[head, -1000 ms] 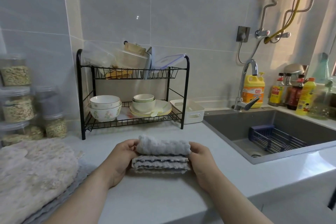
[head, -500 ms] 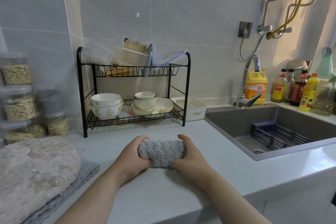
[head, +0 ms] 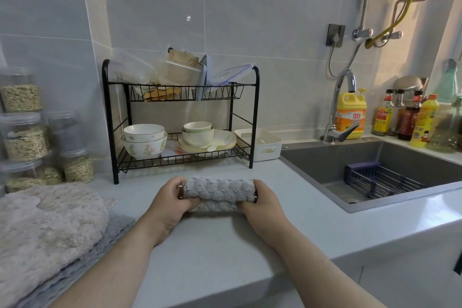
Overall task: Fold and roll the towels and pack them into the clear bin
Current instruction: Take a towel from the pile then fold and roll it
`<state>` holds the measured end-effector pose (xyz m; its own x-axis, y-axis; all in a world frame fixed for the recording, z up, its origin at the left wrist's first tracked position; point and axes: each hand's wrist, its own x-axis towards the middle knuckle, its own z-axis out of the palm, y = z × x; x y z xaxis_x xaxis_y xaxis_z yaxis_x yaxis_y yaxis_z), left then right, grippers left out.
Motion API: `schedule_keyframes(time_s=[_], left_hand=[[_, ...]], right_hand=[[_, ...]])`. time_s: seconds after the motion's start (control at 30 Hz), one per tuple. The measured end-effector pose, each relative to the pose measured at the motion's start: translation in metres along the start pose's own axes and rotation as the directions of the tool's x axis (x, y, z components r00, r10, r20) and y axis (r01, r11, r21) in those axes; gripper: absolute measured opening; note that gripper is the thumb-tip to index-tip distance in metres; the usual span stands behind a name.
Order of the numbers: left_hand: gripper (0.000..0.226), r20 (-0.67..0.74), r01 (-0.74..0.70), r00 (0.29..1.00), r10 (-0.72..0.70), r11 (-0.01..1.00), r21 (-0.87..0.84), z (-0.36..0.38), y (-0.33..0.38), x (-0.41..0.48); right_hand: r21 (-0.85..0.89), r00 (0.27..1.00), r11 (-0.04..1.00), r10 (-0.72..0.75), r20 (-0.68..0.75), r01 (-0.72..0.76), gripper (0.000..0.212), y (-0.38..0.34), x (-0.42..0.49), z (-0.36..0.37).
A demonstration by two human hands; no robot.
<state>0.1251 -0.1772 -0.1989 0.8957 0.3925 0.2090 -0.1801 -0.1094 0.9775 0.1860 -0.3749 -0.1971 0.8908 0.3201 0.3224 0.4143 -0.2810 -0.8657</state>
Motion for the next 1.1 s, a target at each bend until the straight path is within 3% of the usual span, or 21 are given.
schedule_keyframes(time_s=[0.2,0.47,0.57,0.7,0.87,1.0,1.1], left_hand=[[0.031,-0.079,0.082,0.993,-0.091,0.99,-0.11,-0.001,0.005,-0.002],[0.029,-0.108,0.097,0.99,-0.085,0.989,0.116,0.003,-0.006,-0.001],[0.032,-0.06,0.199,0.98,-0.192,0.968,0.155,0.01,0.005,0.002],[0.041,-0.054,0.271,0.962,-0.267,0.955,0.121,0.028,0.063,0.015],[0.028,0.086,0.315,0.947,-0.311,0.948,-0.044,0.08,0.164,0.019],[0.043,0.278,0.32,0.921,-0.272,0.936,-0.146,0.144,0.228,0.018],[0.049,0.425,0.31,0.878,-0.22,0.938,-0.156,0.211,0.257,0.014]], right_hand=[[0.132,0.995,0.987,0.097,-0.009,-0.095,0.043,0.003,0.001,-0.001],[0.178,0.98,0.964,0.191,0.052,-0.197,0.039,0.014,0.002,-0.001],[0.191,0.938,0.92,0.325,0.118,-0.342,0.04,0.001,0.008,-0.011],[0.244,0.907,0.874,0.408,0.099,-0.42,0.038,-0.053,0.023,-0.053],[0.356,0.875,0.82,0.483,-0.01,-0.449,0.035,-0.126,0.02,-0.139],[0.474,0.84,0.79,0.516,-0.169,-0.39,0.037,-0.16,0.001,-0.227],[0.516,0.76,0.77,0.574,-0.304,-0.376,0.048,-0.165,-0.02,-0.294]])
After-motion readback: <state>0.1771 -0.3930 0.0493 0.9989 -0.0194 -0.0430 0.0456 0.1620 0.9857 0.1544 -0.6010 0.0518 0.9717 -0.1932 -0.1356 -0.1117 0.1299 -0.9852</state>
